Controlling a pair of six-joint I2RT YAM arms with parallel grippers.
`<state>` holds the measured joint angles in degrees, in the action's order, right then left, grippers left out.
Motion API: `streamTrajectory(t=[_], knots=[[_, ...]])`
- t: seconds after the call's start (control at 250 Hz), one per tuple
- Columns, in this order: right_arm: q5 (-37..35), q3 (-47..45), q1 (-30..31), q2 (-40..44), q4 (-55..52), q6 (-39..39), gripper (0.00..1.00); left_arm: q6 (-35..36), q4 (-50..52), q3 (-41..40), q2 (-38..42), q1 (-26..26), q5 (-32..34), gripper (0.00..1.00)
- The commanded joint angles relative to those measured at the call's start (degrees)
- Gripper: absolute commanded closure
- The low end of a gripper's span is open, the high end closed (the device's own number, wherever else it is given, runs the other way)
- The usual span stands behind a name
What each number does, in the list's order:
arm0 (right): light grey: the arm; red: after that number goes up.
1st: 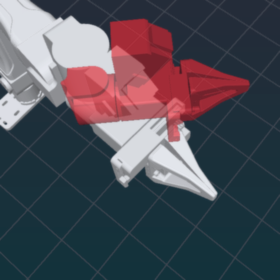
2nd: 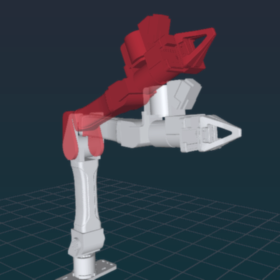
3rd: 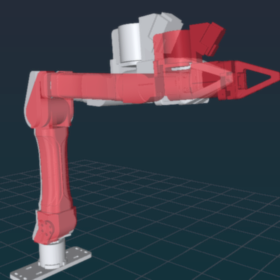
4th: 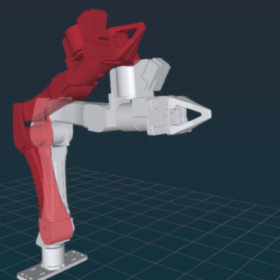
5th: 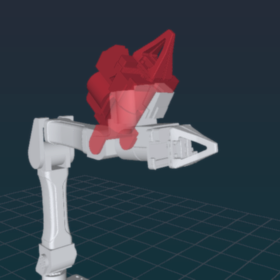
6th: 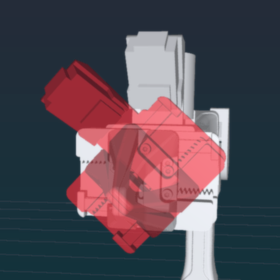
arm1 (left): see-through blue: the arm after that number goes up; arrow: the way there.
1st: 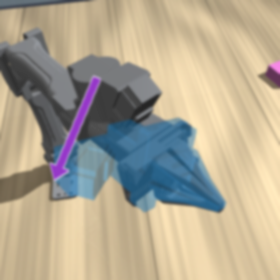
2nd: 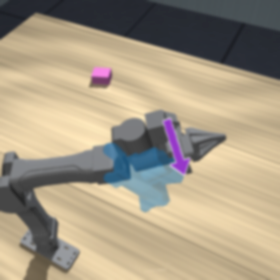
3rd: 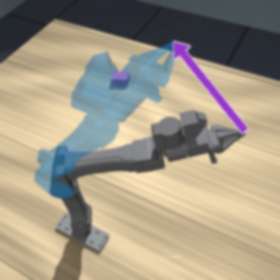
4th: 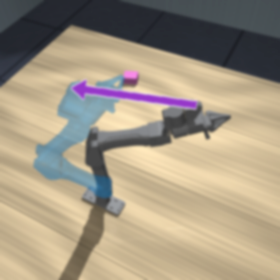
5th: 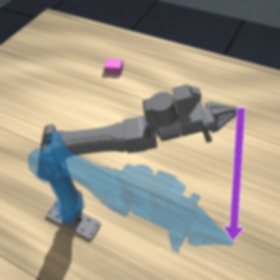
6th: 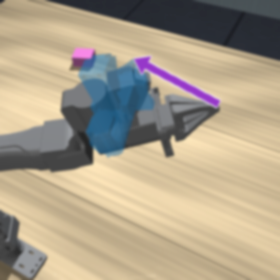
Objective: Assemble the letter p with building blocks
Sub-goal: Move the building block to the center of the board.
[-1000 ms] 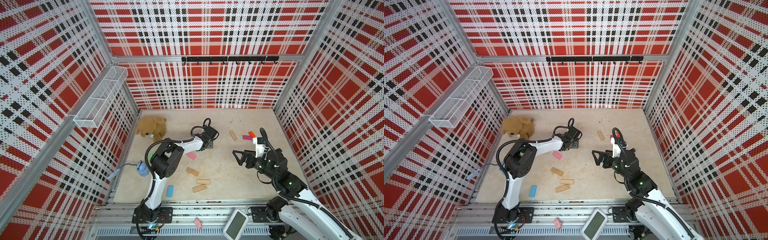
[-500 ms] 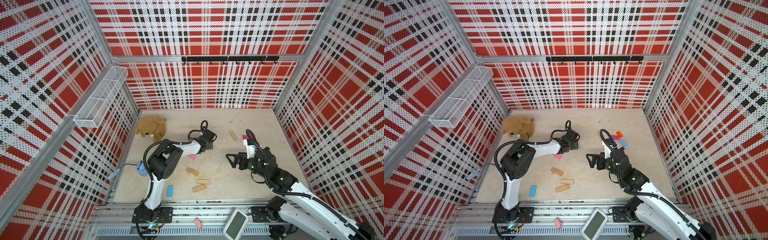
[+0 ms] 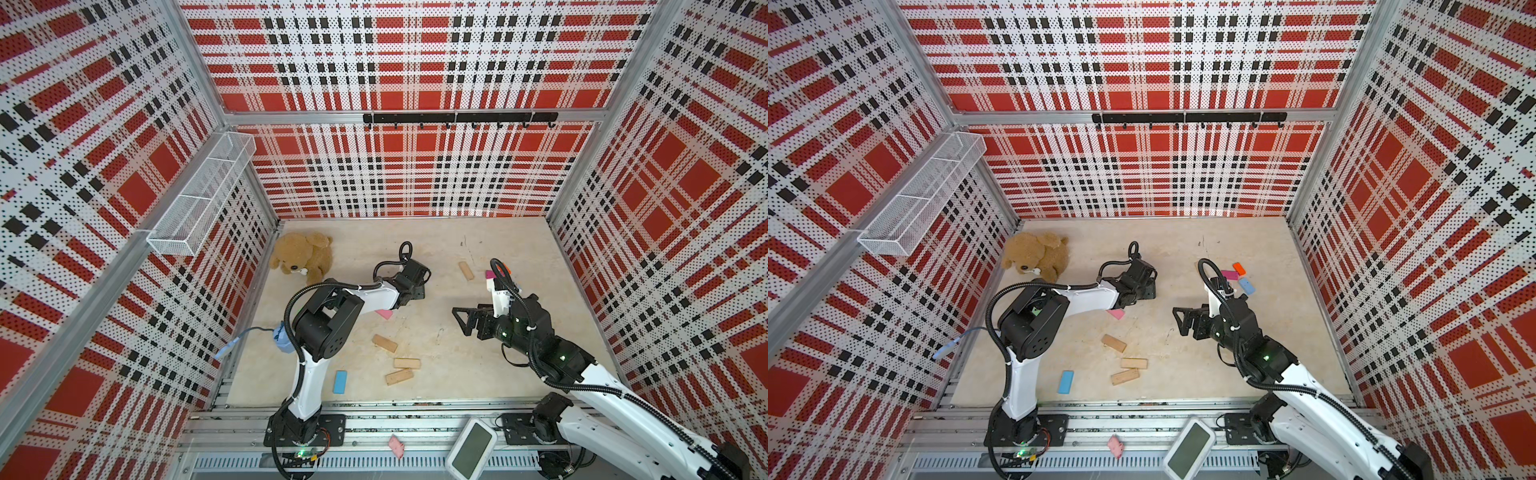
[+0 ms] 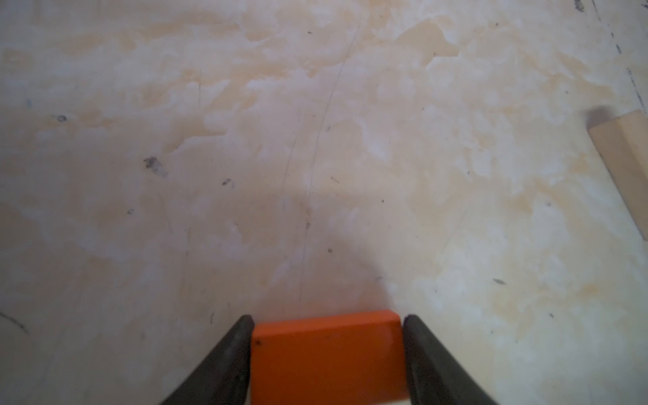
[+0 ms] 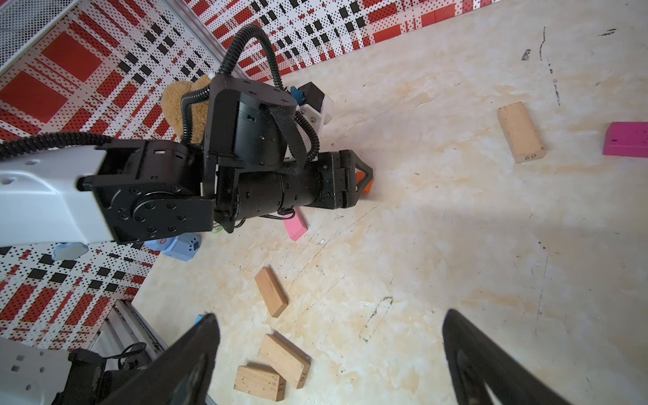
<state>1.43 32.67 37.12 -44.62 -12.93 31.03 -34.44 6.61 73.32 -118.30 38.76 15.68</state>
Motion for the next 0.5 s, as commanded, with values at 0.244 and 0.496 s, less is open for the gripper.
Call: streamTrajectory(t=[0.244, 0.496], knots=[[-1.01, 1.7, 0.51, -0.12, 2.63, -1.19, 0.0, -0.46, 3.58, 0.1, 1.09, 0.46, 0.01, 0.21], [-1.44, 1.85, 0.56, -0.29, 2.27, -1.66, 0.0, 0.92, 6.59, 2.4, 5.18, 2.45, 1.27, 0.13]])
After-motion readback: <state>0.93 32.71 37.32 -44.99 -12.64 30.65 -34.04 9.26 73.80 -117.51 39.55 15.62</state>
